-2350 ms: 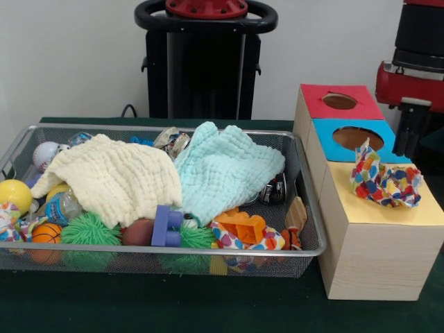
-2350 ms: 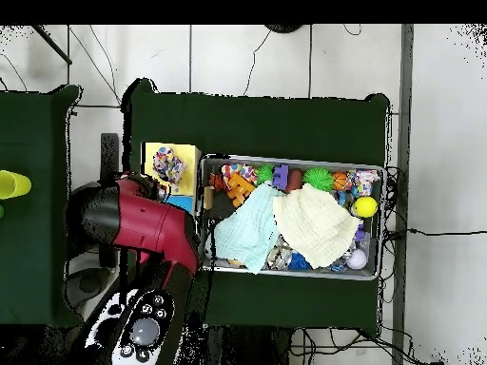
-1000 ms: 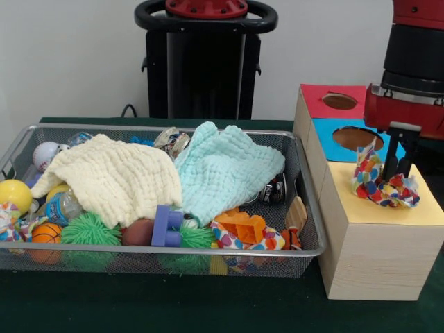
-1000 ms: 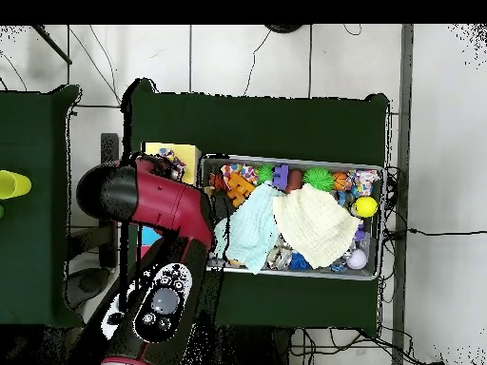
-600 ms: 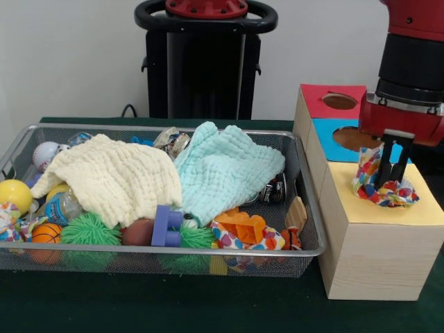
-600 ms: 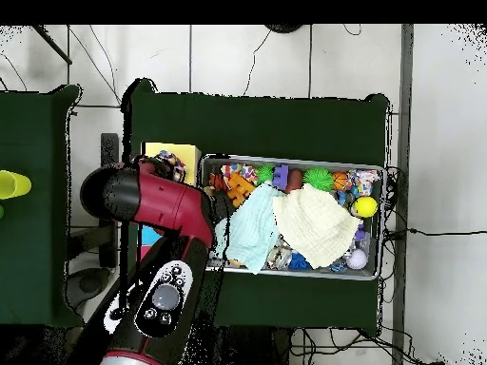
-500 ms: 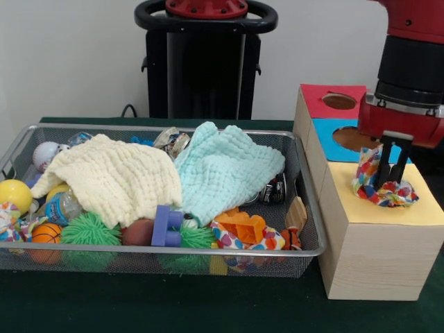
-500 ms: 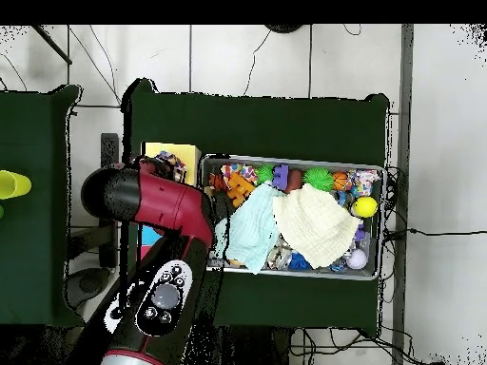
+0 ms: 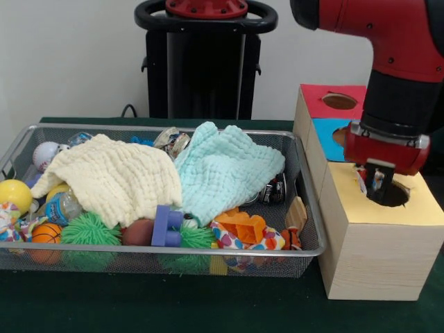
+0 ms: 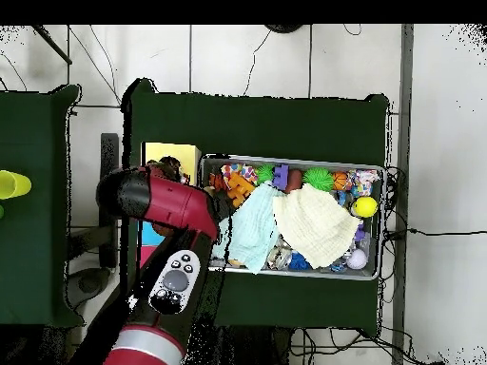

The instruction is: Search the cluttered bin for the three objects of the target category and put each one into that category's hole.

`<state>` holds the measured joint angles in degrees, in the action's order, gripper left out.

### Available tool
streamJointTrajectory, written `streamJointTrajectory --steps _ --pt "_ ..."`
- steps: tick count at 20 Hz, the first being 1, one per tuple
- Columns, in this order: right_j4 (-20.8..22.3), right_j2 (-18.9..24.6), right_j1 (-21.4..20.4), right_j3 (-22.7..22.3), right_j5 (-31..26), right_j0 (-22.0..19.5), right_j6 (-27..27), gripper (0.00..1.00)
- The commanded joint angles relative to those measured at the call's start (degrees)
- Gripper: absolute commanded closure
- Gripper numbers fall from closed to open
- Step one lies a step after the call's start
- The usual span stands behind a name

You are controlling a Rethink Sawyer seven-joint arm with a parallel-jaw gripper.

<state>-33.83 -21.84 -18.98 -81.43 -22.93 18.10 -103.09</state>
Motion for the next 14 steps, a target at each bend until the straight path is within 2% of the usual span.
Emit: streamJointTrajectory --steps 1,7,9,14 --pt "-1.68 10.04 6.69 -3.54 1.88 -3.81 -12.59 1.0" --pt "-2.02 10.41 7.25 -3.52 1.79 -3.78 -12.84 1.0" --pt "-1.77 9.98 6.18 -4.01 1.54 -3.47 -12.7 1.0" --pt "-0.88 10.6 -0.09 -6.84 -0.72 -4.26 -10.09 1.0"
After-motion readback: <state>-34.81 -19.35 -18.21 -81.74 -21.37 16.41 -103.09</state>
